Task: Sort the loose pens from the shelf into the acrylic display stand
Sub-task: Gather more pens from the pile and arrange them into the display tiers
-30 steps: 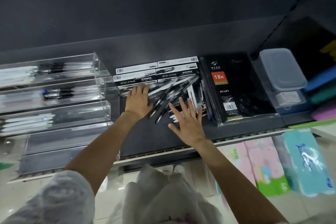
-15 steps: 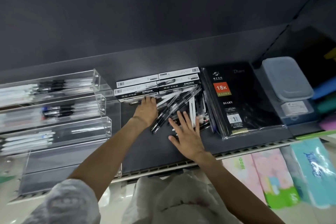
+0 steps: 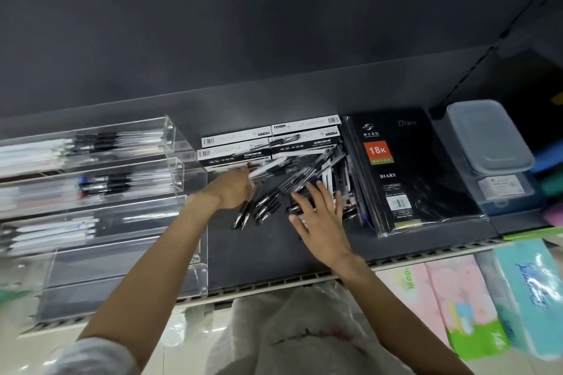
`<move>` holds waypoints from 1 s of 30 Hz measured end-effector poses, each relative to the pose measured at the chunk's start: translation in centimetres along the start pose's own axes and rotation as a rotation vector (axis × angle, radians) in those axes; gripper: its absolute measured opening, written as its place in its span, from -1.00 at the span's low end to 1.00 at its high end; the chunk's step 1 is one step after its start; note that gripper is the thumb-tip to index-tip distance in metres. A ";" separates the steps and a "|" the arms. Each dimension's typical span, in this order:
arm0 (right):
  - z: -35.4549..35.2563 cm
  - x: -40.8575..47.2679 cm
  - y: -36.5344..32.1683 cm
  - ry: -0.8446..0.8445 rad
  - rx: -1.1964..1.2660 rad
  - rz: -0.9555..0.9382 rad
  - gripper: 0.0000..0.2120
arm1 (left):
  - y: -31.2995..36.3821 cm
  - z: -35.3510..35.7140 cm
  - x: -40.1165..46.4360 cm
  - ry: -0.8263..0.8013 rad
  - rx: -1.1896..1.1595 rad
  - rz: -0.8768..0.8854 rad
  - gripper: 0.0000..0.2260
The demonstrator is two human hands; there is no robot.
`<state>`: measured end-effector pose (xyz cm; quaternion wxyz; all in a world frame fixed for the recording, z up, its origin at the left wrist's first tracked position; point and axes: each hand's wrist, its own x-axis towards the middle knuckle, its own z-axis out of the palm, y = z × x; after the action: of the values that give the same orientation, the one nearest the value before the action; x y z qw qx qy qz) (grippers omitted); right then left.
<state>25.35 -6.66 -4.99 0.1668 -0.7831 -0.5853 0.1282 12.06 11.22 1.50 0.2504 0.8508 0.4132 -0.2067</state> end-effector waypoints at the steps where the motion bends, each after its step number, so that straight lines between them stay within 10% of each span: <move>1: -0.3 0.2 0.0 0.043 0.023 0.001 -0.44 | -0.4 -0.3 -0.4 -0.014 -0.061 0.013 -0.69; 12: -7.5 3.3 -2.8 0.057 1.181 0.312 -0.64 | 3.3 2.4 -6.2 -0.151 -1.624 0.182 -0.82; 23: -11.6 5.7 -3.8 -0.026 1.266 0.147 -0.45 | 4.5 3.3 -7.3 -0.225 -1.645 0.311 -0.75; 30: -12.6 6.4 -3.6 0.014 1.117 0.105 -0.72 | 4.8 3.5 -7.6 -0.175 -1.604 0.276 -0.76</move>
<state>28.98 -1.00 7.95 0.5533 -0.6048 -0.3876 0.4216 11.08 2.02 4.20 0.8374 0.4370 0.3061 0.1187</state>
